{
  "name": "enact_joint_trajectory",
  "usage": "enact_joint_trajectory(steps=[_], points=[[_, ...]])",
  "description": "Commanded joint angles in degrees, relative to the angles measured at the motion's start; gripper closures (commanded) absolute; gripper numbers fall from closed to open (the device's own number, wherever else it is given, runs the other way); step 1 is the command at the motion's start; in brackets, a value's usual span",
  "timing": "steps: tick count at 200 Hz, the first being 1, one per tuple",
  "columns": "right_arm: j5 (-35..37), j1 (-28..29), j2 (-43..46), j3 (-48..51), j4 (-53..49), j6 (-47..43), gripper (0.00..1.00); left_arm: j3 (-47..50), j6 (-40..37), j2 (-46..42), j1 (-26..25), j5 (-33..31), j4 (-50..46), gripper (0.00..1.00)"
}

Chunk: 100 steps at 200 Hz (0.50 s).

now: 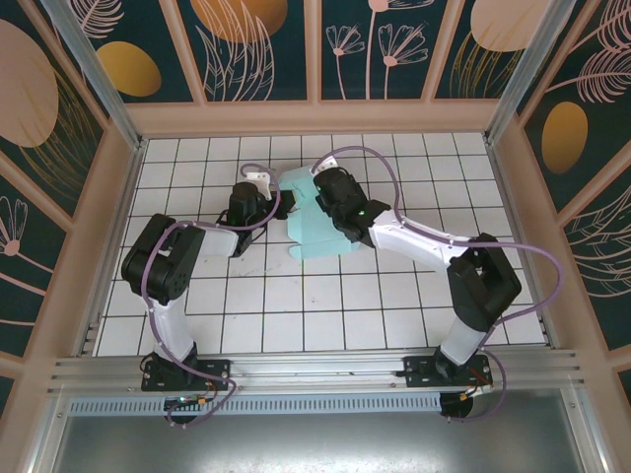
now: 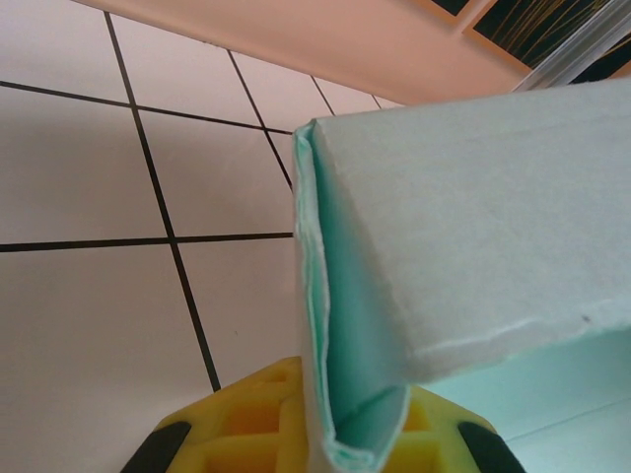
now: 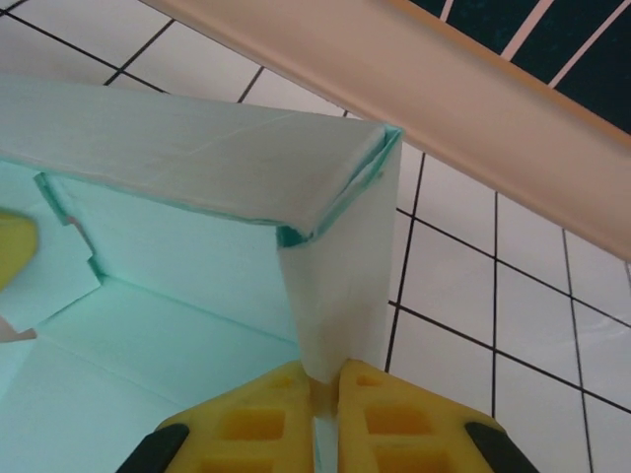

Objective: Fold the paper box

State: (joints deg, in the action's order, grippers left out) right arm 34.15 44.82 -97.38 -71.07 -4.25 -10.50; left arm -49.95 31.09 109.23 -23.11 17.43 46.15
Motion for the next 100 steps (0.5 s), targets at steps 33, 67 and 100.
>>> enact_joint_trajectory(steps=[33,67,100], points=[[7.9,2.2,-5.4,-2.7,1.3,-3.5,0.96,-2.5,0.3,-0.7,-0.8,6.2,4.9,1.0],[12.4,3.0,-7.4,-3.2,2.4,-4.6,1.0,-2.5,0.2,-0.8,-0.8,6.2,4.7,1.0],[12.1,2.8,-7.4,-3.4,2.8,-3.9,0.82,-2.7,0.2,-0.8,-0.8,6.2,4.7,1.0]])
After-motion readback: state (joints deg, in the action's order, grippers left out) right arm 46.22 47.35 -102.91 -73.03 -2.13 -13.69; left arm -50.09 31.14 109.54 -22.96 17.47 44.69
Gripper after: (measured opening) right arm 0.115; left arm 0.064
